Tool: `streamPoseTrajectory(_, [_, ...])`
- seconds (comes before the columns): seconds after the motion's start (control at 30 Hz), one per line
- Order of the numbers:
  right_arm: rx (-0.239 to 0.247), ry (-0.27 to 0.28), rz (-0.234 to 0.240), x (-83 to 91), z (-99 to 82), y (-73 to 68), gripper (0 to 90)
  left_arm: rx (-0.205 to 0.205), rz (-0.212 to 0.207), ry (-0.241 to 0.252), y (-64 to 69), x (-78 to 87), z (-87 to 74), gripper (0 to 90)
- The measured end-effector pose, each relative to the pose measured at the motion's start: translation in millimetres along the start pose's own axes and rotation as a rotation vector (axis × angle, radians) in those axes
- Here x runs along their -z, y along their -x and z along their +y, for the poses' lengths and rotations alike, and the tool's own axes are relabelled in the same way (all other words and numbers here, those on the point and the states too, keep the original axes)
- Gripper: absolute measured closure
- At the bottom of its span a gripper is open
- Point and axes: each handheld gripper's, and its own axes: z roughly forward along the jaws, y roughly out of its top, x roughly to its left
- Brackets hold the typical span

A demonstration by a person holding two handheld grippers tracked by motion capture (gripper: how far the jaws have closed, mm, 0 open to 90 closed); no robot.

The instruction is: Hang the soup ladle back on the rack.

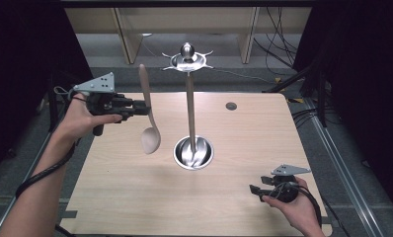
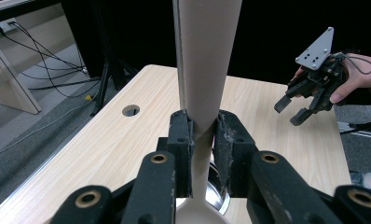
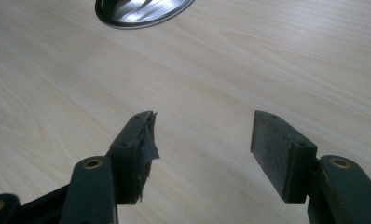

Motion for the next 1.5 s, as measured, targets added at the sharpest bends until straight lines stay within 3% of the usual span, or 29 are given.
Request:
streamPoseTrajectory(0.43, [-0.001, -0.001, 0.003, 0.4, 0.0, -0.2, 40.3, 0.001, -0.008, -0.009, -0.2, -5.9, 3.0, 76.1])
streamPoseTrajectory(0.47, [-0.022, -0.006, 0.011, 0.4, -0.2, -1.7, 40.3, 0.001, -0.010, -0.011, -0.4, -6.2, 3.2, 76.2])
streamPoseTrajectory(0.53, [0.002, 0.001, 0.008, -0.2, 0.1, 0.1, 40.3, -0.002, -0.014, -0.010, -1.0, -6.5, 3.9, 76.2])
streamPoseTrajectory(1.5, [0.001, 0.002, 0.003, -0.5, -0.1, 0.0, 40.3, -0.004, -0.039, -0.029, -3.2, -18.3, 10.7, 76.2])
